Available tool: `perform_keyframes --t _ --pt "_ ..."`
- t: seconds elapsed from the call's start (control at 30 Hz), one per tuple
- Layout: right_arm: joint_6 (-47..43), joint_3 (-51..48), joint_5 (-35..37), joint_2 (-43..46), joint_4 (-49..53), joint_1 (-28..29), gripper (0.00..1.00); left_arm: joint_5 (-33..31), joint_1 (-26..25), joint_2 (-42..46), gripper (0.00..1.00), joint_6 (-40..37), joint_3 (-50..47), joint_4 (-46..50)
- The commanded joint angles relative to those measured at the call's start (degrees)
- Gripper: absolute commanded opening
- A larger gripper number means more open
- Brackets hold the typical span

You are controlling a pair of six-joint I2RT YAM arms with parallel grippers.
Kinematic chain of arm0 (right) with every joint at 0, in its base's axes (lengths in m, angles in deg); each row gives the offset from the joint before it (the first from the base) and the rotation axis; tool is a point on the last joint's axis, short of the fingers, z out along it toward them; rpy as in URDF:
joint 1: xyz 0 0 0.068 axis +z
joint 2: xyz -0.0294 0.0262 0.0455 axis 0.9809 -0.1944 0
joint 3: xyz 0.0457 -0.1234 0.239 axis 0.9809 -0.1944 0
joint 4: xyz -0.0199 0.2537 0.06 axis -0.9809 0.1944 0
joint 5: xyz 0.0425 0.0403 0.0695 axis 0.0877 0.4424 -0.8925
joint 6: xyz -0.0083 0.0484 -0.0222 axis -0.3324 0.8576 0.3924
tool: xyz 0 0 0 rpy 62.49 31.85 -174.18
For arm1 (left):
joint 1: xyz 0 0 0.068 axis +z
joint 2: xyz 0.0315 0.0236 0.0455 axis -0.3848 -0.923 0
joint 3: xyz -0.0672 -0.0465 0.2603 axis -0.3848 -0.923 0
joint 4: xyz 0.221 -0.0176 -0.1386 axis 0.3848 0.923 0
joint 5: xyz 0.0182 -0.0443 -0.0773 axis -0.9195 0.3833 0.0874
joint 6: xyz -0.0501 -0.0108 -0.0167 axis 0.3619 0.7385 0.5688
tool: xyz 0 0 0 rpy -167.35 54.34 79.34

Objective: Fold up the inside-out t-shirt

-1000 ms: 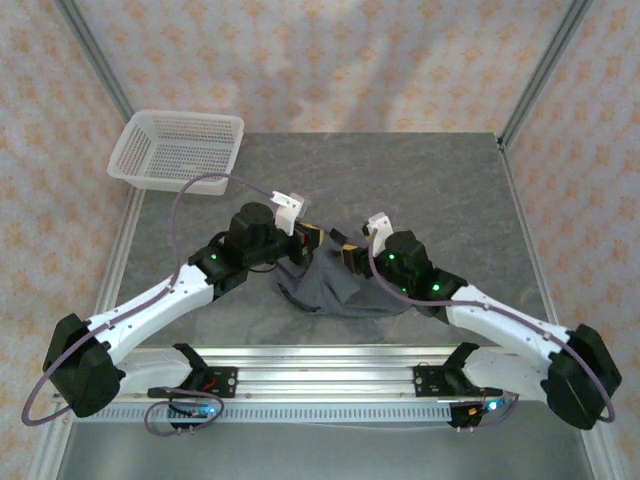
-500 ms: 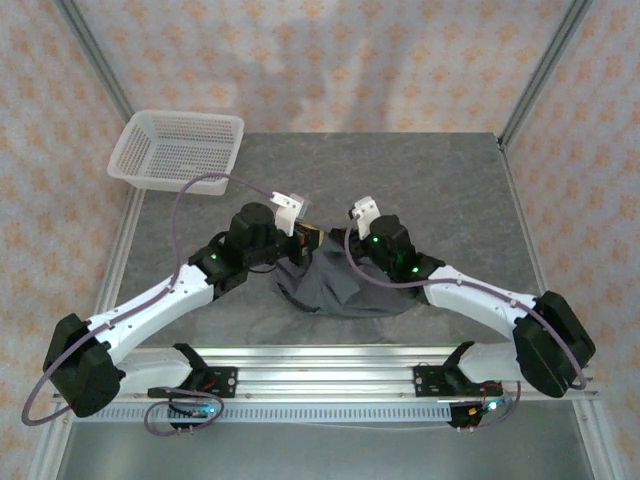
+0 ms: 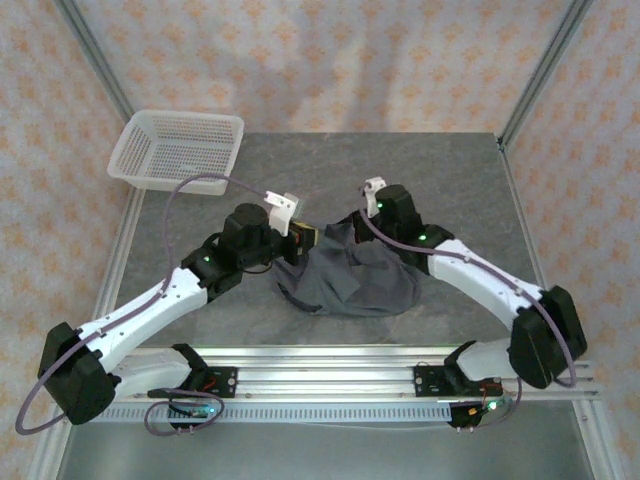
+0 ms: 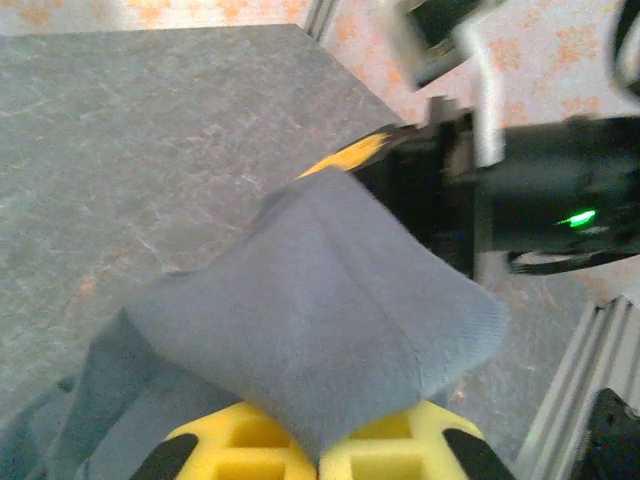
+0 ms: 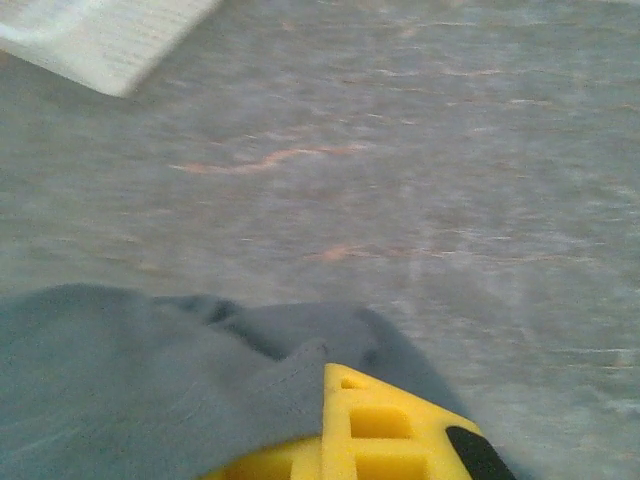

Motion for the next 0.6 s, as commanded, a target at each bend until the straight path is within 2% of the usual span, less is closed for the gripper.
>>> perform_keyframes --t 0.0,0.1,0.17,0.33,0.4,0.47,0.57 --pt "5.8 4.1 -22.3 6.0 7.4 -2.8 0.0 -6.8 0.7 -0.3 0.31 -0.8 -0.4 3.2" --pt "6.4 9.4 -30.8 7.2 17.0 -6.7 0.0 -9.2 1.3 -0.2 0.56 -1.4 -0.8 3.8" --pt "8.7 11.4 -33.7 7.1 19.9 -9.8 0.0 -9.1 2.1 0.2 0.67 -1.5 -1.2 3.5" --pt "20.5 13.7 -33.5 5.3 20.2 -17.5 0.0 -7.0 3.3 1.3 0.71 -1.7 -1.5 2.5" --pt "21.9 14.5 -32.5 3.2 21.5 -19.0 0.0 -6.2 3.4 2.3 0.71 -1.6 -2.1 1.4" --pt "21.6 15.4 -30.3 1.8 23.5 -20.4 0.0 -5.3 3.4 3.5 0.73 -1.6 -2.7 0.4" --pt "27.9 12.7 -25.6 4.2 20.1 -25.3 0.0 -5.7 3.6 5.3 0.81 -1.5 -3.5 0.6"
